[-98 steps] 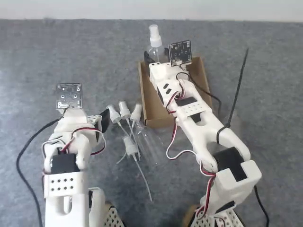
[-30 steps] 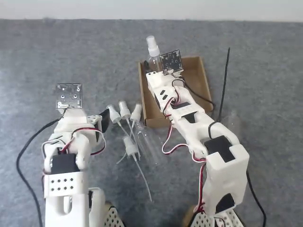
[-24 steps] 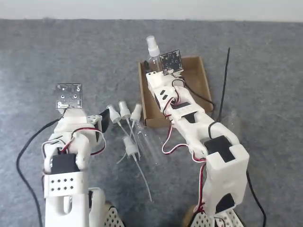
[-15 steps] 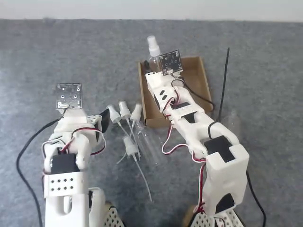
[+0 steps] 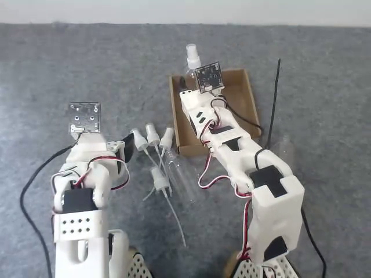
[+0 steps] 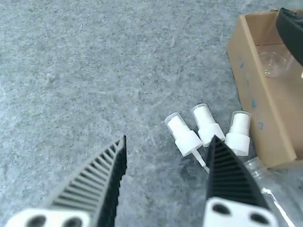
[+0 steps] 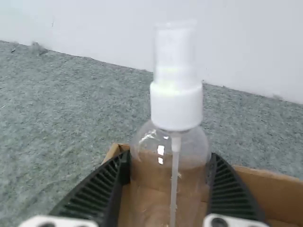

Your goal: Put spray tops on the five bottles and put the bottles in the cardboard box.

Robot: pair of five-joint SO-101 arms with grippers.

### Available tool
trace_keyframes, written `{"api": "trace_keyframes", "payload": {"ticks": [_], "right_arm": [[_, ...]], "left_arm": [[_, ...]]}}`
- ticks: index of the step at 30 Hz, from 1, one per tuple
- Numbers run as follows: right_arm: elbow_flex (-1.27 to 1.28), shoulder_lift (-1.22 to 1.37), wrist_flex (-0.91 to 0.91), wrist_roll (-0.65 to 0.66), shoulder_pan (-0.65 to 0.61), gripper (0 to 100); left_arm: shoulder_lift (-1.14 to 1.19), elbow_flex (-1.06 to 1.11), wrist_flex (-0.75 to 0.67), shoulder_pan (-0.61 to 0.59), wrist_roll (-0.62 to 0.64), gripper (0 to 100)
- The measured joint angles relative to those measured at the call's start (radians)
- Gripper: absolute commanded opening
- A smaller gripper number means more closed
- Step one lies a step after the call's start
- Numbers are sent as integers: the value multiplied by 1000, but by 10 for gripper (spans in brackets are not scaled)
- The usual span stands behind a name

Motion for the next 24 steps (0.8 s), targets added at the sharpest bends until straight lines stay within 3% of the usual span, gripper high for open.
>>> {"api": "trace_keyframes", "payload": {"ticks": [12, 18, 24], "right_arm": [[0, -18, 68, 2, 0, 206], [0, -18, 80, 2, 0, 293], [0, -18, 107, 2, 0, 286]], "left_arm": [[0, 0, 0, 0, 0, 257], [0, 0, 0, 0, 0, 257], [0, 0, 0, 0, 0, 257]]}}
